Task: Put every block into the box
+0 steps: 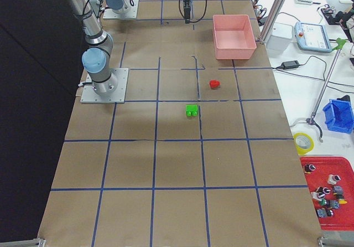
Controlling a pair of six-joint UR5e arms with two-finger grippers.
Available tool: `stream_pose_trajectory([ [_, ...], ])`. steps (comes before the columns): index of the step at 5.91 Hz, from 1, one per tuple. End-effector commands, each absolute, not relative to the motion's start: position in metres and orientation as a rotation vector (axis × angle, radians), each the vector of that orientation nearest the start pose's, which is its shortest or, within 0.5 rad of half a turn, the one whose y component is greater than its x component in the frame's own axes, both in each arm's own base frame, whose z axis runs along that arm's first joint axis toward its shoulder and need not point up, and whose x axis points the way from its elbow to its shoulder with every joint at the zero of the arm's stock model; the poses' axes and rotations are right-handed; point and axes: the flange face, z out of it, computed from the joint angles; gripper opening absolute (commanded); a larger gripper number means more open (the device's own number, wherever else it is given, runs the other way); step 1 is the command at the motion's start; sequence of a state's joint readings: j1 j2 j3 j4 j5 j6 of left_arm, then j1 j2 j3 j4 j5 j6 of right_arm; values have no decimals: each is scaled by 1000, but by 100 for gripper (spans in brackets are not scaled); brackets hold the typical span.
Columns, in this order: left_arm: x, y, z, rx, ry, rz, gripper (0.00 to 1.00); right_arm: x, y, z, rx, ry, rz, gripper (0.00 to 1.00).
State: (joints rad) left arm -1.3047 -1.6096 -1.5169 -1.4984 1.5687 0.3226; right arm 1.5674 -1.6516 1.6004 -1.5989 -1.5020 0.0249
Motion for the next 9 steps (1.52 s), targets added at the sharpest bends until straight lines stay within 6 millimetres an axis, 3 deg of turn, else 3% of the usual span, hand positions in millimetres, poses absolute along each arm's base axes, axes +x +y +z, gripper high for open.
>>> stream_pose_trajectory([
  [1,149,-512,495,157,3098,-98,99,136,-466,514,45,3068,-112,100],
  [2,210,-494,486,195,3101,-75,99,132,-467,513,41,3077,-109,100],
  [3,245,-481,464,132,3144,-70,99,120,-470,513,-139,3087,-118,100],
  [4,262,-487,434,195,3151,-120,99,74,-480,519,-172,3113,-154,100],
  [5,269,-493,407,236,3140,-130,99,19,-479,517,-55,3155,-116,100],
  [6,263,-493,384,235,3168,-161,98,-21,-482,518,-90,3159,-144,100],
  [7,256,-487,355,233,3173,-174,98,-46,-481,515,-45,3160,-135,100],
  [9,236,-466,282,237,3207,-134,98,-74,-485,458,34,3151,-25,100],
])
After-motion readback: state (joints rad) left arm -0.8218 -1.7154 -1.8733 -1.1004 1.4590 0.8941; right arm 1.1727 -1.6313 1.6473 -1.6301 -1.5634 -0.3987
